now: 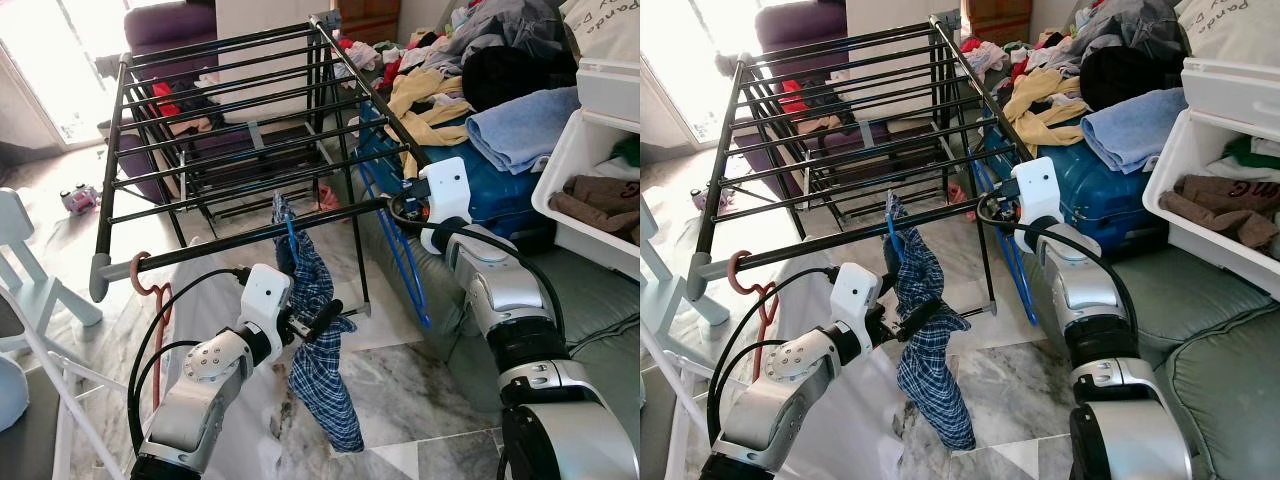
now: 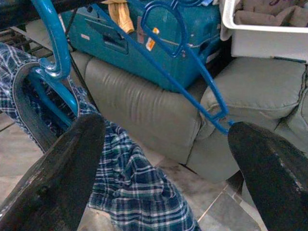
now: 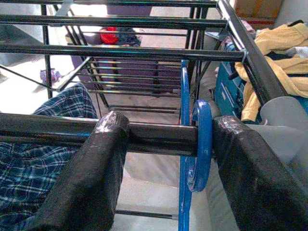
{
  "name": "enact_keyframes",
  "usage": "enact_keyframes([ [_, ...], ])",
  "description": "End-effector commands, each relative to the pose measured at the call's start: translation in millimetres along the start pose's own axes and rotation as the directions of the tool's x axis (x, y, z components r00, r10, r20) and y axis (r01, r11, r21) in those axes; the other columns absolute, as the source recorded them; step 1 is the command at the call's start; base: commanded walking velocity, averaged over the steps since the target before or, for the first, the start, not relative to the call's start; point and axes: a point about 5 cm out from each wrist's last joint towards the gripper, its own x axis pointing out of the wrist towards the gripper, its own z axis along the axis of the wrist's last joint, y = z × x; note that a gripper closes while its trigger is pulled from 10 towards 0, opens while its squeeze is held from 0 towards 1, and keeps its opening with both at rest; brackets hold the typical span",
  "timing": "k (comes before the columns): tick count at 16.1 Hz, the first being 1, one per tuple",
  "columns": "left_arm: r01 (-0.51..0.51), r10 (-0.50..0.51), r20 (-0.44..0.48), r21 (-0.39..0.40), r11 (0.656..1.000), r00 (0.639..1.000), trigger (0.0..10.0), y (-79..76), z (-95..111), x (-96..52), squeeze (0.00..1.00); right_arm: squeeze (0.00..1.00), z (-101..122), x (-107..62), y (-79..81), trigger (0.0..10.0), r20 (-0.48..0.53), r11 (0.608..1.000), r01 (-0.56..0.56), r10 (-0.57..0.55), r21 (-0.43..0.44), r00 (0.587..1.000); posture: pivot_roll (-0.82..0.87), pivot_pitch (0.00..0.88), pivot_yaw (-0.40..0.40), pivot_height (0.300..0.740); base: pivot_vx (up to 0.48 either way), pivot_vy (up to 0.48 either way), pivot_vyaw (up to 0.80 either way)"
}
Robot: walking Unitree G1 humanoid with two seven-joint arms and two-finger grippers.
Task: Hang hanger
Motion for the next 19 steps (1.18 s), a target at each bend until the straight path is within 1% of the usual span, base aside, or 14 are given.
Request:
enact_keyframes([
  [1,-0.012,0.013,-0.009,0.013,1.000,1.000,10.0,2.4,-1.4,-1.6,0.00,1.00,-20.3,1.2,12.9,10.0,-0.086,0.999,-0.048,0.049,0.016,0.995,-0.12,0.000,0.087,0.740,0.000,0.000,0.00],
  [7,-0.019,0.019,-0.006,0.021,1.000,1.000,10.0,3.9,-0.5,-0.8,0.00,1.00,-15.0,2.8,28.7,10.0,-0.064,0.993,-0.113,0.114,0.019,0.991,-0.12,0.000,0.082,0.740,0.000,0.000,0.00],
  [8,-0.020,0.020,-0.006,0.021,1.000,1.000,10.0,3.8,-0.8,-1.0,0.00,1.00,-16.0,2.2,30.5,10.0,-0.064,0.993,-0.116,0.116,0.006,0.991,-0.12,0.000,0.081,0.740,0.000,0.000,0.00],
  [9,-0.021,0.021,-0.006,0.021,1.000,1.000,10.0,3.9,-0.8,-1.1,0.00,0.67,-16.9,1.5,29.4,10.0,-0.064,0.994,-0.105,0.103,-0.022,0.993,-0.12,0.000,0.080,0.740,0.000,0.000,0.00],
  [10,-0.022,0.022,-0.005,0.021,1.000,1.000,10.0,3.8,-0.7,-1.2,0.00,0.00,-16.8,0.2,25.4,10.0,-0.057,0.996,-0.075,0.073,-0.051,0.996,-0.12,0.000,0.080,0.740,0.000,0.000,0.00],
  [11,-0.022,0.022,-0.004,0.019,1.000,1.000,10.0,3.6,-0.9,-1.5,0.00,0.00,-15.0,-2.8,19.6,10.0,-0.035,0.997,-0.040,0.038,-0.061,0.999,-0.12,0.000,0.080,0.740,0.000,0.000,0.00],
  [14,-0.016,0.016,-0.003,0.014,1.000,1.000,10.0,1.7,-1.4,-1.9,0.00,0.00,-11.4,-10.1,13.4,10.0,0.002,0.997,-0.007,0.007,-0.080,1.000,-0.12,0.000,0.081,0.740,0.000,0.000,0.00],
  [15,-0.012,0.012,-0.004,0.014,1.000,1.000,10.0,0.9,-1.6,-1.9,0.00,0.00,-9.9,-16.6,9.1,10.0,0.022,0.996,0.021,-0.020,-0.082,1.000,-0.12,0.000,0.082,0.740,0.000,0.000,0.00],
  [16,-0.011,0.011,-0.007,0.016,1.000,1.000,10.0,0.9,-2.0,-1.9,0.00,0.45,-10.6,-22.9,5.4,10.0,0.028,0.995,0.046,-0.044,-0.083,0.999,-0.13,0.000,0.084,0.740,0.000,0.000,0.00],
  [17,-0.009,0.009,-0.008,0.017,1.000,1.000,10.0,1.0,-2.1,-1.8,0.00,1.00,-12.4,-27.6,2.9,10.0,0.024,0.994,0.069,-0.067,-0.081,0.997,-0.13,0.000,0.085,0.740,0.000,0.000,0.00],
  [19,-0.001,0.001,-0.013,0.019,1.000,1.000,10.0,0.0,-2.6,-1.3,0.00,1.00,-15.9,-36.9,1.7,10.0,0.035,0.992,0.095,-0.093,-0.077,0.995,-0.13,0.000,0.088,0.740,0.000,0.000,0.00],
])
